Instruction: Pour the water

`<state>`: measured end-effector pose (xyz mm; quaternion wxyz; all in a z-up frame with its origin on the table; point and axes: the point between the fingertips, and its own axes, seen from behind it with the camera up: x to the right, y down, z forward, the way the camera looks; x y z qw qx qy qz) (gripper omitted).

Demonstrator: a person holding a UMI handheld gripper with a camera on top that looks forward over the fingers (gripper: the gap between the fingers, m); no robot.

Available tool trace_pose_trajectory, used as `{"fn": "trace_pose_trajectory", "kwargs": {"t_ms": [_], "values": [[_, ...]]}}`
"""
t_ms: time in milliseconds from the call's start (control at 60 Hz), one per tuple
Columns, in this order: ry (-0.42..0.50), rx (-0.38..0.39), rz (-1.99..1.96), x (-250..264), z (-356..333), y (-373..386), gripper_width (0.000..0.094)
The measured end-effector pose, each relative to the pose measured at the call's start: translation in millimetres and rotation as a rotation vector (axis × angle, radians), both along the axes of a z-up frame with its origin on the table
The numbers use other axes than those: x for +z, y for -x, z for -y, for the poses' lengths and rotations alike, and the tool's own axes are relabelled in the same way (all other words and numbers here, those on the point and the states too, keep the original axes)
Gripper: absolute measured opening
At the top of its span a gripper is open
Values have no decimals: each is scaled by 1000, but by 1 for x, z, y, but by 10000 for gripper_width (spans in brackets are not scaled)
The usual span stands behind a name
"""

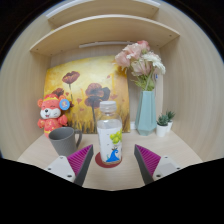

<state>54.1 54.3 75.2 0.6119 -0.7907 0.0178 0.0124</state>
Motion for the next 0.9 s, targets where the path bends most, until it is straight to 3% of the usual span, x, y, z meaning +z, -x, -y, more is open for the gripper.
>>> {"fn": "trace_pose_trajectory", "kwargs": {"t_ms": [217, 367, 550, 900], "values": [[124, -19, -35, -19, 92, 11, 841], [153, -20, -36, -14, 145, 20, 844], [114, -43, 32, 18, 185, 17, 847], [15, -19, 36, 80, 227, 23, 851]]}}
